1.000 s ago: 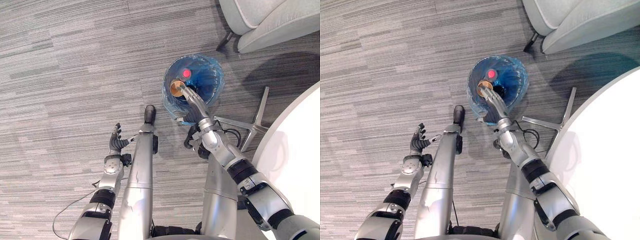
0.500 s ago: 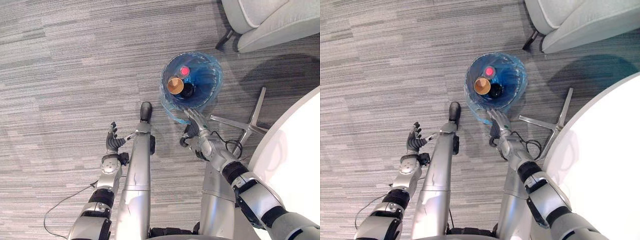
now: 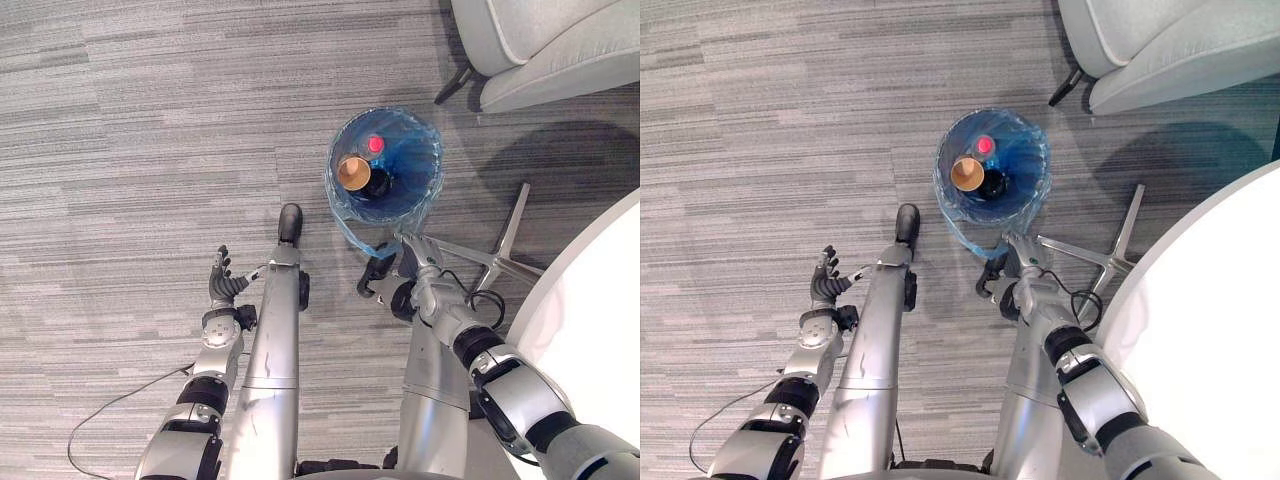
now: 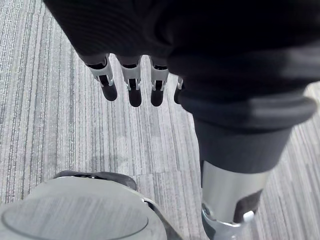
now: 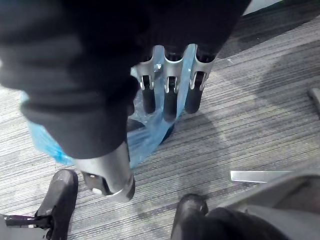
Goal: Gather rubbish on tea table into small bin, then transfer packed bag to large trash can.
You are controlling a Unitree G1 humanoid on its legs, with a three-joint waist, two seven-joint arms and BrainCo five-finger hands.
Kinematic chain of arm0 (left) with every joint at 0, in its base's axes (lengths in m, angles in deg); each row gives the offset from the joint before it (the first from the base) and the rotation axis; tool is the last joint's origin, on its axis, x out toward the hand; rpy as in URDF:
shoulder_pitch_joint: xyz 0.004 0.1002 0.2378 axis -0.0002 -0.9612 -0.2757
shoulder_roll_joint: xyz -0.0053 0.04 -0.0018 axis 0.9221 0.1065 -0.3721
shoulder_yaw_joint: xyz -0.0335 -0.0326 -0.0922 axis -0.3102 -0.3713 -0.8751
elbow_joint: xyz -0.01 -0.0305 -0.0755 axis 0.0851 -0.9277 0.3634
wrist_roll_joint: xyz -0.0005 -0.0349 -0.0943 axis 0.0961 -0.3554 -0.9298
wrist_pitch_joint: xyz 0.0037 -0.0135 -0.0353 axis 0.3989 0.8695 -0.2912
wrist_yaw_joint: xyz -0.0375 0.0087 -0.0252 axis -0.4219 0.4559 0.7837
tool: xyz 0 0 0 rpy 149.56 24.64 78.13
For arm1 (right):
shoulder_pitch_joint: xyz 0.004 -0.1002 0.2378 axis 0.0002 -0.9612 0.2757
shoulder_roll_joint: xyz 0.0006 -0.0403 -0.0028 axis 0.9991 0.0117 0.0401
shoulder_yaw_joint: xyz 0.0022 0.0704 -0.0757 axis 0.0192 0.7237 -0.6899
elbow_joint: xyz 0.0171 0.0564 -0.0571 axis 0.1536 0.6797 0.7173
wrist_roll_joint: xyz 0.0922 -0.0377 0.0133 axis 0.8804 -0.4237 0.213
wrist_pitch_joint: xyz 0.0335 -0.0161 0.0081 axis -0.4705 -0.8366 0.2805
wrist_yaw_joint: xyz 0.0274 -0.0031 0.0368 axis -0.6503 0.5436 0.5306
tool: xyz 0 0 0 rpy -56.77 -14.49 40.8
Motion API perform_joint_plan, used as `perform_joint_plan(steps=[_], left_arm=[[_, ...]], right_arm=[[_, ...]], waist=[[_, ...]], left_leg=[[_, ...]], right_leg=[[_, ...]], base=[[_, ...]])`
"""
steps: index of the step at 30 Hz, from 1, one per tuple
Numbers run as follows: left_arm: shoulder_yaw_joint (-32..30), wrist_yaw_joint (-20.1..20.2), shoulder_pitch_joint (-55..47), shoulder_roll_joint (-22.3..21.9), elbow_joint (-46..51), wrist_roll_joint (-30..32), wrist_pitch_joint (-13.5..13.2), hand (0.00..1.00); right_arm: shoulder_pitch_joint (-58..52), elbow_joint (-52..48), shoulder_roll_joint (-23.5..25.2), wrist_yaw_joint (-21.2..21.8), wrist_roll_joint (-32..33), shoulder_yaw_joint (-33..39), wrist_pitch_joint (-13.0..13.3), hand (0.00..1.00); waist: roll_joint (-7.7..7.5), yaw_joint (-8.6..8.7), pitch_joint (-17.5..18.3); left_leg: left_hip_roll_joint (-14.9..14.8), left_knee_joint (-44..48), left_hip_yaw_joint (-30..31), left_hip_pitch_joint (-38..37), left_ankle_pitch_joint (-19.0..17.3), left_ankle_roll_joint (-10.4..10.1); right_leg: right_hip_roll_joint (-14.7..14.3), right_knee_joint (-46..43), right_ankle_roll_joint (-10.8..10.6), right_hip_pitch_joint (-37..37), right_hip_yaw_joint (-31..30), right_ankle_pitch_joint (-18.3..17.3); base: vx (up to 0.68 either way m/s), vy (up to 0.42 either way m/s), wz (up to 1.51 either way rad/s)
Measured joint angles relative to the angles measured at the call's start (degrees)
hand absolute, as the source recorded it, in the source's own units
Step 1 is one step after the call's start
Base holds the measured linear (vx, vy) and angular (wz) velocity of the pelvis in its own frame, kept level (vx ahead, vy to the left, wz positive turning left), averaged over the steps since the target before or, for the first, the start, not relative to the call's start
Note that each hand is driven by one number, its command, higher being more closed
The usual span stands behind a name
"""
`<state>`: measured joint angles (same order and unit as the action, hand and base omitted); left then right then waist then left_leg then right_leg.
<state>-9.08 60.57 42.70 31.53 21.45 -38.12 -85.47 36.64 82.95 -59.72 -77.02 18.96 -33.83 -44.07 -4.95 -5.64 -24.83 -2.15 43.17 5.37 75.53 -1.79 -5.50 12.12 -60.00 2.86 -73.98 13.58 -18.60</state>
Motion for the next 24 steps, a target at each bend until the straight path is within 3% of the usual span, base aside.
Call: perform_joint_plan(steps=[11,24], left_arm=[[0.0,-0.1,0.0,0.6,0.2,-1.0,0.1,0.0],[-0.2,-0.1,-0.1,0.7,1.4,-1.0,1.2,0.0]], right_arm=[[-0.6,-0.8,-0.2,-1.5,4.5,0.4,0.5,1.0],[-6.3,-18.3,-0.8,-2.4,12.6,2.6,3.5,1.0]], waist=[[0.06,-0.02,0.0],[0.37,-0.42,-0.2]], left_leg=[[-1.2,-0.7,-1.7,0.3,0.0,0.0],[-2.0,1.9,-2.7,0.3,-0.2,0.3]], right_leg=[[-0.3,0.1,0.1,-0.4,-0.7,-0.2],[-0.4,-1.9,0.2,0.1,-1.3,-0.9]], base=[[-0.04,0.024,0.04],[-0.03,0.015,-0.01]])
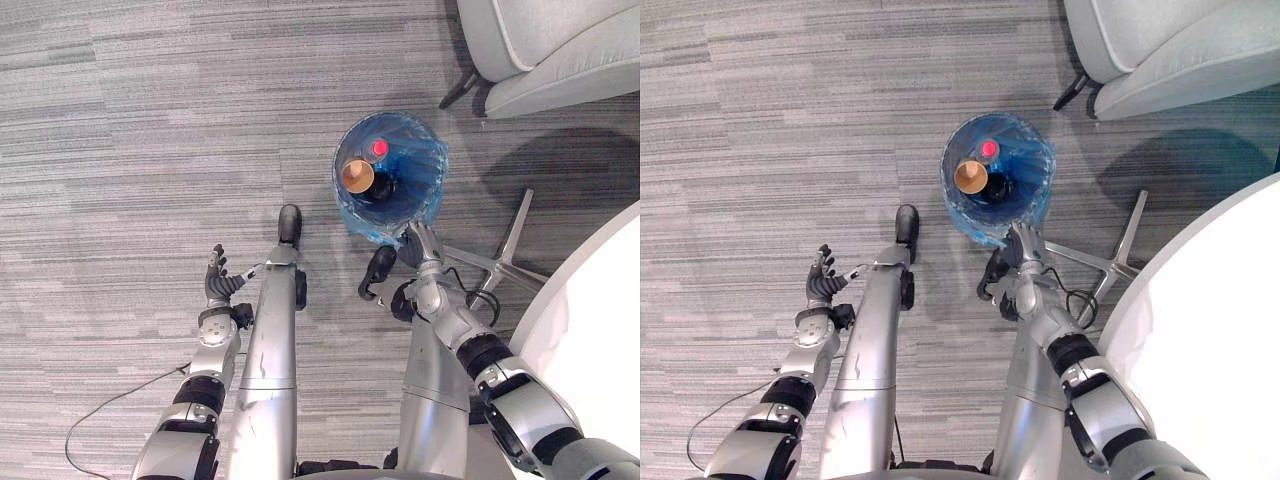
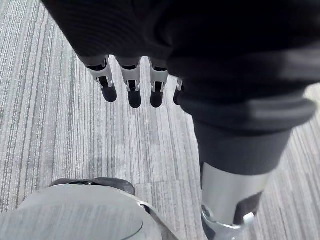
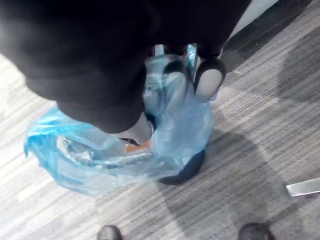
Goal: Gather rubbish on tea table into small bin, then transfer packed bag to large trash can.
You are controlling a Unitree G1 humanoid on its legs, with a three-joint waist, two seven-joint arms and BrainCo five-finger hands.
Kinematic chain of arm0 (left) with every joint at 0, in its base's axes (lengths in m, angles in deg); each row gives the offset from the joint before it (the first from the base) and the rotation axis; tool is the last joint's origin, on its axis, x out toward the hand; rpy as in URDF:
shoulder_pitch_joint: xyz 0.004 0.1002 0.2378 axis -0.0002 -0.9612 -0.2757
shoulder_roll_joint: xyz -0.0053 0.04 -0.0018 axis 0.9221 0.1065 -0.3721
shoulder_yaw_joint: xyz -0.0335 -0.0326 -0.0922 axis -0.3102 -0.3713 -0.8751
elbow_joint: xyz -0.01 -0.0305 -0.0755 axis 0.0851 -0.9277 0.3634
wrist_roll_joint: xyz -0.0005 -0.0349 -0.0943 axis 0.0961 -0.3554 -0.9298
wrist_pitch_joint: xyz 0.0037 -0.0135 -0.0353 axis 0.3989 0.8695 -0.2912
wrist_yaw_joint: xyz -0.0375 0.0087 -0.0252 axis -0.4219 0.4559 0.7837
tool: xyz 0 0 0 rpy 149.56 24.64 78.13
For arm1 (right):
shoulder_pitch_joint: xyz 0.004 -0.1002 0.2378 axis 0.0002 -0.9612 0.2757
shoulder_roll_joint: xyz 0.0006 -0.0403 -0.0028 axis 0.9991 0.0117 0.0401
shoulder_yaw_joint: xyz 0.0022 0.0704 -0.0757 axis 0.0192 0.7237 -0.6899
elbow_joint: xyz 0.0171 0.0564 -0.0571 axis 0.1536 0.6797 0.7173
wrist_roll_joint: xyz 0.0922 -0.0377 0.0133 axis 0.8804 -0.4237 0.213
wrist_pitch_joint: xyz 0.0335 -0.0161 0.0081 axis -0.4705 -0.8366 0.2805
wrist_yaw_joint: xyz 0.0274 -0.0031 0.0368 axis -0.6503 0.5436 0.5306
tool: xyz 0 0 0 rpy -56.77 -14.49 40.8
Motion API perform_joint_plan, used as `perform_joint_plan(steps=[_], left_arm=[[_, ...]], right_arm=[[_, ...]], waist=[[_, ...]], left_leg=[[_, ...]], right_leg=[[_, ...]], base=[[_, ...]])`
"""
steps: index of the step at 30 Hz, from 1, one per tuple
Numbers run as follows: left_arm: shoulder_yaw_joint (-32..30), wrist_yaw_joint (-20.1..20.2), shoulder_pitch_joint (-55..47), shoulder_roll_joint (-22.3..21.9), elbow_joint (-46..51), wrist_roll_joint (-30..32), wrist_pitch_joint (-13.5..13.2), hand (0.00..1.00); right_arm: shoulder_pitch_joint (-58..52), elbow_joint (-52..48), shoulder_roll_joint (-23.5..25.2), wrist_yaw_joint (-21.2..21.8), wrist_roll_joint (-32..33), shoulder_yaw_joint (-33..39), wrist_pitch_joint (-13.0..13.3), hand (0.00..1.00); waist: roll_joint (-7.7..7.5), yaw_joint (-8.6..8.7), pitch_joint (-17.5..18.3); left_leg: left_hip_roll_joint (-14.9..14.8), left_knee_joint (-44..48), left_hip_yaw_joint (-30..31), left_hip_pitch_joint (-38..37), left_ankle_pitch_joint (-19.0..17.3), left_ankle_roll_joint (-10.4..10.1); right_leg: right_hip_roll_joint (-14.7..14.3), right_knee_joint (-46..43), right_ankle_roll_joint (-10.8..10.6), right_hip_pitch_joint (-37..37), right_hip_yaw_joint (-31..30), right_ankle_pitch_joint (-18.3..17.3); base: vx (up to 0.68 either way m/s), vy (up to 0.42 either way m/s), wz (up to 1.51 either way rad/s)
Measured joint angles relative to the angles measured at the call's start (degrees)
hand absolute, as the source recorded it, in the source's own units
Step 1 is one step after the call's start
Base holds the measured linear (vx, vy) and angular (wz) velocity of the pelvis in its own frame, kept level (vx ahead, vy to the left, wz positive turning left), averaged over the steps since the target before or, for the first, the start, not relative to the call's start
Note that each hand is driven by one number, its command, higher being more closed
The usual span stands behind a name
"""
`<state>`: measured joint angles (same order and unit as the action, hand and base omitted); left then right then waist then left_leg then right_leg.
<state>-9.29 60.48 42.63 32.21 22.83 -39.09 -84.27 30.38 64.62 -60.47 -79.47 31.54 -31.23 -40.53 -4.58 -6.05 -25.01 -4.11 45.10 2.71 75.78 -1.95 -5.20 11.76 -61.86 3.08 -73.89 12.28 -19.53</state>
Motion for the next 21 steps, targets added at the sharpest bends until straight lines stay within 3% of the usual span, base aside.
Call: perform_joint_plan(steps=[4,6,11,17,21], left_arm=[[0.0,0.2,0.9,-3.5,0.5,0.1,0.8,0.0],[0.0,0.3,0.9,-3.8,0.6,0.2,1.1,0.0],[0.5,1.7,0.7,-7.1,1.6,1.6,1.7,0.0],[1.7,2.9,-2.2,-8.9,3.7,2.3,2.1,0.0],[4.9,3.0,-6.9,-8.7,5.4,2.4,2.7,0.0]], right_arm=[[0.1,-6.2,2.5,1.3,7.2,0.8,2.5,1.0],[0.1,-7.6,4.7,2.0,9.9,1.8,3.6,1.0],[-4.7,-15.6,8.7,5.4,21.5,3.7,7.9,1.0],[-9.1,-19.1,11.1,9.1,30.8,4.1,9.2,1.0],[-15.3,-26.9,13.0,11.1,34.4,3.4,9.4,1.0]], waist=[[4.72,-1.21,-0.7],[5.4,-1.18,-1.0],[5.39,-0.9,-1.1],[4.72,-0.02,-1.5],[3.47,0.61,-2.2]], left_leg=[[0.0,1.4,0.3,-0.5,-0.1,0.7],[0.0,1.4,0.3,-1.8,-0.1,0.7],[-0.9,-1.3,-0.3,-10.4,-0.5,0.4],[-1.2,-5.7,-1.5,-18.4,-0.4,0.4],[-1.7,-8.8,-2.0,-27.2,-0.3,0.5]], right_leg=[[0.1,-0.9,-0.4,1.1,0.2,-0.4],[0.1,-0.8,-0.4,2.3,0.2,-0.5],[-0.8,2.3,-0.8,10.9,0.4,-0.4],[-1.0,6.7,-1.9,18.6,0.9,0.3],[-1.0,10.9,-1.3,28.3,1.9,0.7]], base=[[-0.03,0.016,0.02],[-0.02,0.01,-0.01],[-0.04,0.009,-0.09],[0.0,0.004,-0.04],[0.1,-0.021,0.01]])
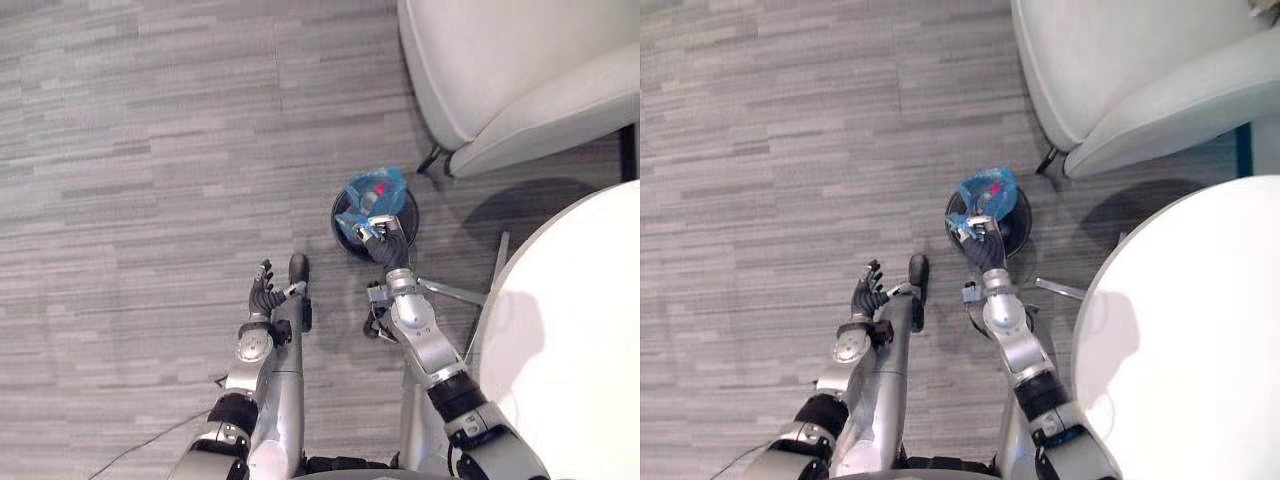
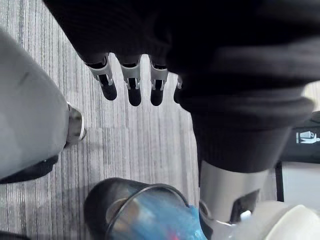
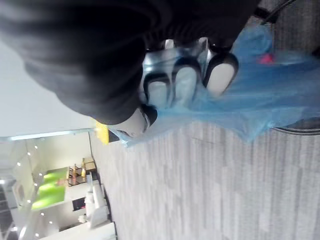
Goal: Gather rubbish on tea table into small bin, then transfer packed bag to large trash can.
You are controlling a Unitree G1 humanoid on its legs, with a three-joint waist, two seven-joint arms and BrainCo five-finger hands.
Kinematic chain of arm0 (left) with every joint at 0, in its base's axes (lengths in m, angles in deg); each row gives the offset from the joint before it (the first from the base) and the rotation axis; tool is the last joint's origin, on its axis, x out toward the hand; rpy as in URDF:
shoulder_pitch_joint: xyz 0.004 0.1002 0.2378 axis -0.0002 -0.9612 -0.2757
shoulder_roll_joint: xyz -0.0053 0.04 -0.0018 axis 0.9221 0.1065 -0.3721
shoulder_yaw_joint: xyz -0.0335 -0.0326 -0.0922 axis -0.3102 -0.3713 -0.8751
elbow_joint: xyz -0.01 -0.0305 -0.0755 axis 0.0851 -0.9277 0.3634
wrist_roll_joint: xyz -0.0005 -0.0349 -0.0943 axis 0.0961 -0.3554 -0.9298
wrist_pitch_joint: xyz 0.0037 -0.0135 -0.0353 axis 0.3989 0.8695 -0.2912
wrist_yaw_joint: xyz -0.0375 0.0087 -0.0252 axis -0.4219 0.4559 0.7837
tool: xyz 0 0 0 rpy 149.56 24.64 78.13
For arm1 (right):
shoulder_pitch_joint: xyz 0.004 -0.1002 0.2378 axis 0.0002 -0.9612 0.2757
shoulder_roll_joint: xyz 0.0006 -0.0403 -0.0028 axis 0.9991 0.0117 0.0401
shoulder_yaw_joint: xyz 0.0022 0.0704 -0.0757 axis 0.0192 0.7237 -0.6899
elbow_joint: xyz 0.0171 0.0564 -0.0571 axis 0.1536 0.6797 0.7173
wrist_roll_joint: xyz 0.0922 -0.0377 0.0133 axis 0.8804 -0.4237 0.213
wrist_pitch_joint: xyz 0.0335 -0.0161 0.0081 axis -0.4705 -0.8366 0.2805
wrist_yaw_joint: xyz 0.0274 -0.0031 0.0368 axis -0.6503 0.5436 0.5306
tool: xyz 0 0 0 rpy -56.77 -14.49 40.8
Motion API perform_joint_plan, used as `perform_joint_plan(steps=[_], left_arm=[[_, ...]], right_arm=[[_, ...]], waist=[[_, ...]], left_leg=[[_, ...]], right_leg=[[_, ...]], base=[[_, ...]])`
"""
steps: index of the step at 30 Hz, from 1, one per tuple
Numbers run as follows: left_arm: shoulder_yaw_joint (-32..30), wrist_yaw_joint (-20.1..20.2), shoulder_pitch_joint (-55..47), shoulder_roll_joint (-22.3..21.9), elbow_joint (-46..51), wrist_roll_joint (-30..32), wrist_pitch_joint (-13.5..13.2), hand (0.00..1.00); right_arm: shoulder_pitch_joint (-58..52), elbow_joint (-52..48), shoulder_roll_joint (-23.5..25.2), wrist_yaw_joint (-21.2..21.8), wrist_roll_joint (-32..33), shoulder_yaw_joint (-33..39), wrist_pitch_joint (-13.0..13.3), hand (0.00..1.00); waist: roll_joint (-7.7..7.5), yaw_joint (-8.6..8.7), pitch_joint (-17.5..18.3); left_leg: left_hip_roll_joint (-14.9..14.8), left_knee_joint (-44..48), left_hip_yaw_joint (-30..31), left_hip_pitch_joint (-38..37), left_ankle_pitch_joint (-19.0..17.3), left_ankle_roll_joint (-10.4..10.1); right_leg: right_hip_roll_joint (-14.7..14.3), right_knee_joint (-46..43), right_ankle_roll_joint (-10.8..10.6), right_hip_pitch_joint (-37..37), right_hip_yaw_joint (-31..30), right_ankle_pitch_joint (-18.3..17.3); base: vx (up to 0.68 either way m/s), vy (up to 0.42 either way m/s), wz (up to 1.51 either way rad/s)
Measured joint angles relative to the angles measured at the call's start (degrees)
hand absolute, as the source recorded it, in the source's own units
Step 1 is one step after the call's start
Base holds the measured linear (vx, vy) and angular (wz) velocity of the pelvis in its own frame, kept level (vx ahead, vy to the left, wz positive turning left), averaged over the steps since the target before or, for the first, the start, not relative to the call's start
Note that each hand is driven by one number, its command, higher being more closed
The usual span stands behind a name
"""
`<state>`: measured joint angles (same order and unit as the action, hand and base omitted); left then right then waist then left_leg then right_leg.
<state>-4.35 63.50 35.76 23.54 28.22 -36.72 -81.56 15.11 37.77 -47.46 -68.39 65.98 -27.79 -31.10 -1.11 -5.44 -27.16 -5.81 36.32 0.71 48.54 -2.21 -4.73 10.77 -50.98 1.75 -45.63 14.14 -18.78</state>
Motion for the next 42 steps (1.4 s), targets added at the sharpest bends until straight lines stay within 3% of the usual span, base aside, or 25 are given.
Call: perform_joint_plan(steps=[7,11,14,17,23,29,33,42], left_arm=[[2.2,1.1,-6.8,0.4,2.9,1.2,0.1,0.0],[4.2,1.2,-12.1,0.9,2.8,1.8,0.1,0.0],[5.3,1.9,-14.7,0.9,2.6,2.3,0.1,0.0],[6.8,2.3,-16.2,1.9,2.2,2.4,-0.1,0.0],[7.2,2.4,-18.2,2.7,2.4,2.4,-0.2,0.0],[8.8,3.9,-25.9,4.5,16.3,2.3,-1.1,0.0],[8.9,4.6,-27.0,4.7,19.4,2.9,-1.5,0.0],[9.4,3.3,-27.8,7.3,27.5,10.2,-3.3,0.0]], right_arm=[[-7.4,-8.5,0.6,3.9,3.8,-4.2,0.8,1.0],[-13.1,-11.9,0.7,5.6,5.5,-4.8,1.1,1.0],[-16.3,-14.0,0.6,7.5,6.7,-4.8,1.7,1.0],[-18.7,-15.6,0.3,9.2,7.3,-4.8,2.5,1.0],[-19.0,-15.6,-2.0,11.9,8.9,-4.7,2.6,1.0],[-17.7,-19.3,-5.3,13.0,9.3,-5.8,2.6,1.0],[-15.5,-19.5,-7.2,14.0,9.8,-6.7,2.6,1.0],[-12.6,-19.4,-10.2,15.0,11.0,-8.6,2.6,1.0]], waist=[[-1.55,0.19,1.0],[-3.53,1.4,6.7],[-3.69,1.53,10.3],[-3.62,1.69,13.7],[-2.97,1.73,16.8],[-2.21,1.7,19.7],[-1.06,1.69,21.3],[-0.23,1.72,22.8]], left_leg=[[0.0,-8.6,-2.0,-15.0,-0.1,0.2],[-0.1,-14.1,-3.0,-21.3,0.0,0.3],[0.0,-18.6,-4.3,-26.0,0.5,0.6],[0.2,-24.3,-4.8,-30.9,1.9,0.5],[0.4,-32.0,-4.8,-38.6,4.1,0.4],[0.9,-34.3,-4.8,-43.5,4.3,0.4],[0.8,-34.4,-4.5,-43.5,4.4,0.4],[0.3,-41.4,-3.3,-46.7,8.1,0.7]], right_leg=[[-0.8,9.3,-1.2,14.6,0.1,1.2],[-1.7,15.8,-2.4,21.0,0.4,2.2],[-2.3,20.8,-3.0,25.2,-0.1,3.4],[-3.0,26.7,-3.4,29.8,0.0,5.1],[-4.6,37.0,-3.8,38.5,0.4,8.7],[-5.3,44.8,-4.2,45.6,-0.1,11.6],[-6.0,45.4,-3.6,45.8,-0.3,12.2],[-7.5,47.5,-3.5,46.1,-0.7,13.8]], base=[[0.12,0.001,-0.06],[0.15,0.003,-0.05],[0.17,0.028,-0.12],[0.21,0.03,-0.1],[0.15,0.018,-0.02],[0.07,0.004,-0.04],[-0.05,0.003,-0.02],[-0.11,0.0,0.0]])
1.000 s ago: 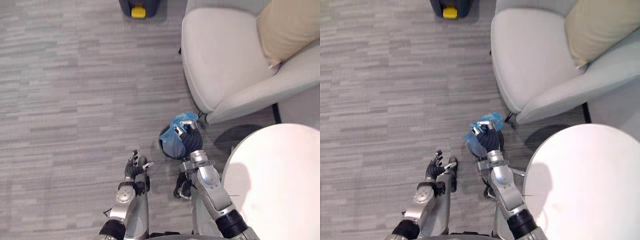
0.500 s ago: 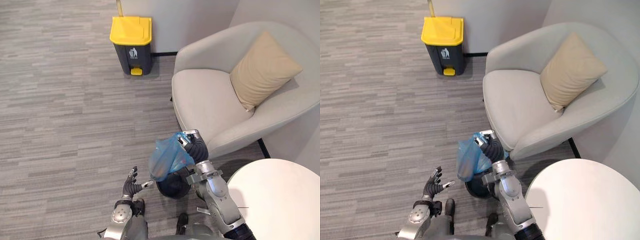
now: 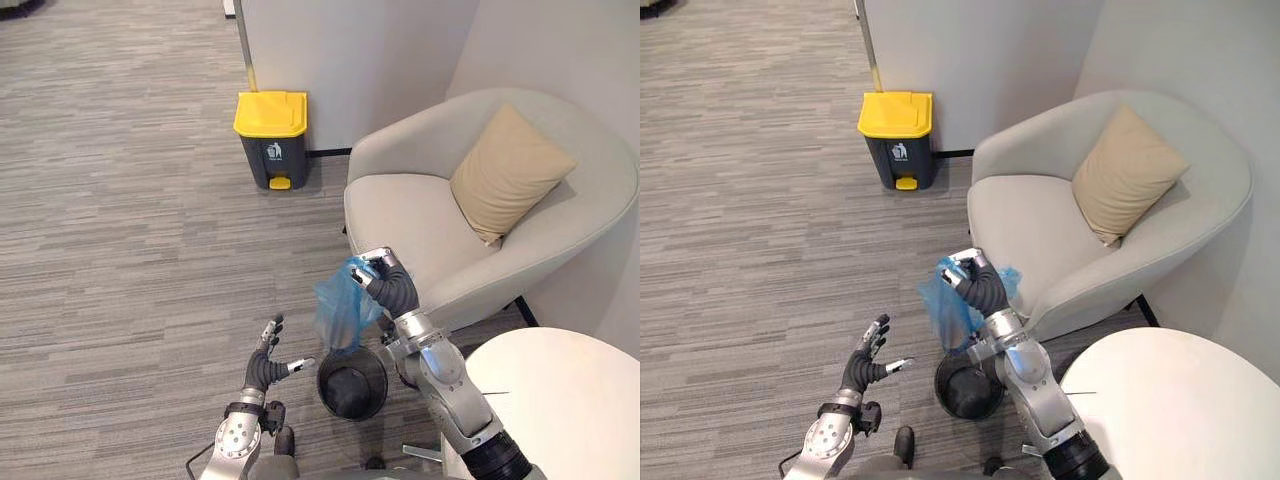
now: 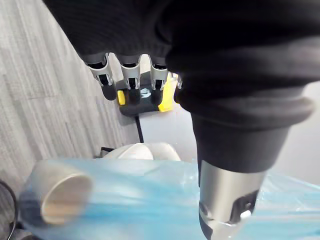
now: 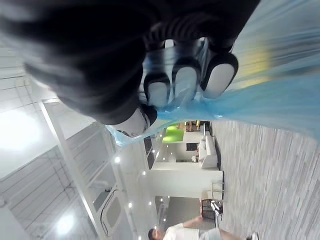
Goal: Gather rubbish on tea table into small bin, then transfer packed bag to large trash can.
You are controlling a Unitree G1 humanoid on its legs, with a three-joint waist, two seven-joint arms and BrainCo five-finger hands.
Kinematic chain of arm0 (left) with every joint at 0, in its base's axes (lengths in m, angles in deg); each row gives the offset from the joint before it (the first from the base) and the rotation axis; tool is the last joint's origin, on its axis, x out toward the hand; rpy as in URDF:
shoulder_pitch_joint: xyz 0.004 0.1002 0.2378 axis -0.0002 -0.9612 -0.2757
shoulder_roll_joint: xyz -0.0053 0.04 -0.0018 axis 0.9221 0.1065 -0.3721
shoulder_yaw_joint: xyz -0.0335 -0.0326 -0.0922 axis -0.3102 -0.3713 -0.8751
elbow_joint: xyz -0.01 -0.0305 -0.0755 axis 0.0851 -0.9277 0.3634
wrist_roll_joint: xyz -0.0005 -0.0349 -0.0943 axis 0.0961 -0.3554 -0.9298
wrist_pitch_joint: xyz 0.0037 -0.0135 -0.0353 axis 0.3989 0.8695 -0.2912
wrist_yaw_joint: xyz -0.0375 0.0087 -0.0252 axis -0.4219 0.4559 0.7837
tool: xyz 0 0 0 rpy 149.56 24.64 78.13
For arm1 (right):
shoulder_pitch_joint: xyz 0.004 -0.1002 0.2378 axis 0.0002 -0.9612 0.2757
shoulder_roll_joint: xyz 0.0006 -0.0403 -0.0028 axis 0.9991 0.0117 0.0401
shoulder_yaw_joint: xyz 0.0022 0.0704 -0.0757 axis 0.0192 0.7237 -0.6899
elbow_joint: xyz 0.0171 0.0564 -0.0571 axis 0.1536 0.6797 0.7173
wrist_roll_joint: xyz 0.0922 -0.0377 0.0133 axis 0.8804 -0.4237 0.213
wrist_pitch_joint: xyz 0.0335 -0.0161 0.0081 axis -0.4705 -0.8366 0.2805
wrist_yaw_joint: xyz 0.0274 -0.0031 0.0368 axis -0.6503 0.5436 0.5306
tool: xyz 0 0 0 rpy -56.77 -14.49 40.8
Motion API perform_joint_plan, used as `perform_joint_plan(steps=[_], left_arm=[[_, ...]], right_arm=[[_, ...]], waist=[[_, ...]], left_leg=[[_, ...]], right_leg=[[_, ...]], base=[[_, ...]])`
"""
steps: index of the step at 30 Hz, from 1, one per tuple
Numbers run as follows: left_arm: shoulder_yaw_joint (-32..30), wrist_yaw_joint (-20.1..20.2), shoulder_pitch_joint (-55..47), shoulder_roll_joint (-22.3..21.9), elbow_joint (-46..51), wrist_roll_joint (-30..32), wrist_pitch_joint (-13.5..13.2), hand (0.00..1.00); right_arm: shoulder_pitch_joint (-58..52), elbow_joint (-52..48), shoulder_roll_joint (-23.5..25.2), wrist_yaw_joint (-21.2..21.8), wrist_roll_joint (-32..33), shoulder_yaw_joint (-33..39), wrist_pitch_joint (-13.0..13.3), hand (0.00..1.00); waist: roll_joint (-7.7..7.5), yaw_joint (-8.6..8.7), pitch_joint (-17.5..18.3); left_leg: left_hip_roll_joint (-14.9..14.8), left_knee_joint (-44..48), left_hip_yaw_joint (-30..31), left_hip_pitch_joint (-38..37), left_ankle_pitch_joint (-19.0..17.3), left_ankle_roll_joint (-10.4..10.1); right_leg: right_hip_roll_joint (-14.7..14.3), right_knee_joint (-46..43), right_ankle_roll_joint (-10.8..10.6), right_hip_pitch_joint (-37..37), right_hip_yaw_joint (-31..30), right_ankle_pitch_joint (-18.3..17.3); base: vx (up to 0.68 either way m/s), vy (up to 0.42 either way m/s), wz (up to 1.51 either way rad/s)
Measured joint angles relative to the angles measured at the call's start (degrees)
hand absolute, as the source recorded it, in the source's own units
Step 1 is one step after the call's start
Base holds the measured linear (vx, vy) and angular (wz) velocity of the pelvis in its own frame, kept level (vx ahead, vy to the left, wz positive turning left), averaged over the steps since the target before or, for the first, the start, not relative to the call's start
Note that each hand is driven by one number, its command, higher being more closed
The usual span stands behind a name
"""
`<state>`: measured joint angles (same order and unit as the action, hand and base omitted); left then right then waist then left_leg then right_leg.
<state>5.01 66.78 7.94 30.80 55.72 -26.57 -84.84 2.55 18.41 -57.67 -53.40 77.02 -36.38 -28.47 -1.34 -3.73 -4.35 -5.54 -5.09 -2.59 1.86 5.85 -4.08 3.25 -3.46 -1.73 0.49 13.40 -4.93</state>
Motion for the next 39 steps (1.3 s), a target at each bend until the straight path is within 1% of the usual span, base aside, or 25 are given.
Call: perform_joint_plan(steps=[4,6,9,13,16,18,23,26,28,32,36,39], left_arm=[[0.1,-0.1,0.3,1.0,3.4,4.1,-0.7,0.0],[0.7,-0.2,0.8,1.1,3.6,5.6,-0.8,0.0],[2.4,-0.3,2.7,2.1,3.6,6.5,-0.8,0.0],[4.9,0.0,3.8,2.4,3.6,6.6,-0.8,0.0],[6.6,0.1,4.0,2.3,3.4,6.7,-0.8,0.0],[7.0,0.1,4.4,2.3,3.2,6.7,-0.6,0.0],[8.3,0.1,6.8,1.6,1.9,7.8,-0.6,0.0],[8.1,0.0,7.2,0.3,1.3,8.2,-0.3,0.0],[8.1,-0.4,7.4,-0.3,1.3,9.5,-0.3,0.0],[7.8,-3.4,7.4,-1.8,1.3,12.4,0.3,0.0],[7.7,-5.3,7.5,-3.0,1.3,14.1,1.2,0.0],[7.8,-6.2,7.6,-3.7,1.1,14.8,2.1,0.0]], right_arm=[[2.6,1.1,-0.1,0.3,0.4,-0.3,0.0,1.0],[4.1,3.5,-0.2,0.3,0.9,-0.4,0.1,1.0],[4.7,4.3,-0.4,0.4,2.2,-0.5,0.1,1.0],[4.8,4.4,-0.4,1.3,3.6,-0.7,0.1,1.0],[6.4,4.6,-0.3,1.5,5.1,-2.8,0.0,1.0],[7.6,4.6,-0.3,2.0,6.6,-3.8,0.0,1.0],[8.2,4.5,0.0,2.9,9.5,-4.1,0.0,1.0],[8.3,4.3,1.0,3.7,11.7,-4.6,0.0,1.0],[8.4,3.5,1.6,3.8,12.6,-5.1,0.0,1.0],[8.5,1.0,2.8,3.9,16.2,-7.9,0.1,1.0],[9.1,-0.6,4.5,3.9,17.9,-9.2,0.1,1.0],[9.1,-0.6,5.2,3.7,17.8,-9.6,0.1,1.0]], waist=[[-0.49,-0.01,0.6],[-0.55,-0.01,1.7],[-0.54,0.01,1.9],[-0.5,0.13,1.9],[-0.46,1.09,2.0],[-0.46,1.29,2.0],[-0.43,1.28,2.0],[-0.42,1.42,2.1],[-0.43,1.38,2.1],[-0.25,1.38,3.6],[-0.14,1.41,4.3],[-0.14,1.4,4.7]], left_leg=[[0.4,-0.2,-0.3,-0.3,0.3,0.3],[0.8,-0.2,-0.6,-0.4,0.4,0.4],[0.9,-0.2,-0.7,-0.9,0.4,0.4],[0.6,-0.2,-0.8,-1.4,0.4,0.4],[0.2,-0.2,-1.2,-1.4,0.4,0.4],[0.0,-0.2,-1.6,-1.5,0.4,0.4],[-0.2,-0.2,-1.9,-1.6,0.4,0.4],[-0.1,-0.3,-1.9,-1.6,0.4,0.4],[0.0,-0.3,-1.9,-1.6,0.4,0.4],[0.3,-0.3,-1.6,-1.7,0.4,0.4],[0.3,-0.3,-1.5,-1.8,0.4,0.4],[0.4,-0.3,-1.5,-1.8,0.4,0.4]], right_leg=[[0.0,0.6,-0.5,0.3,-0.4,0.8],[0.4,0.7,-0.7,0.4,-0.8,1.1],[0.5,0.7,-0.8,0.9,-0.9,1.1],[0.3,0.7,-0.7,1.2,-1.2,1.1],[-0.1,0.8,-0.5,1.1,-1.7,1.3],[-0.3,0.8,-0.3,1.0,-2.1,1.4],[-0.5,0.7,-0.2,1.1,-2.4,1.4],[-0.5,0.8,-0.2,1.1,-2.4,1.4],[-0.4,0.8,-0.2,1.1,-2.4,1.4],[-0.2,1.5,-0.4,1.2,-2.3,1.6],[-0.2,1.5,-0.5,1.3,-2.3,1.7],[-0.1,1.6,-0.5,1.3,-2.4,1.7]], base=[[-0.03,0.021,-0.05],[0.02,0.036,-0.06],[0.01,0.011,-0.01],[-0.01,-0.002,-0.01],[-0.03,-0.01,-0.09],[-0.01,-0.006,-0.11],[0.0,-0.001,-0.03],[0.0,0.0,0.0],[0.0,0.0,0.0],[0.0,0.0,0.0],[0.0,0.0,0.0],[-0.01,0.003,0.0]])
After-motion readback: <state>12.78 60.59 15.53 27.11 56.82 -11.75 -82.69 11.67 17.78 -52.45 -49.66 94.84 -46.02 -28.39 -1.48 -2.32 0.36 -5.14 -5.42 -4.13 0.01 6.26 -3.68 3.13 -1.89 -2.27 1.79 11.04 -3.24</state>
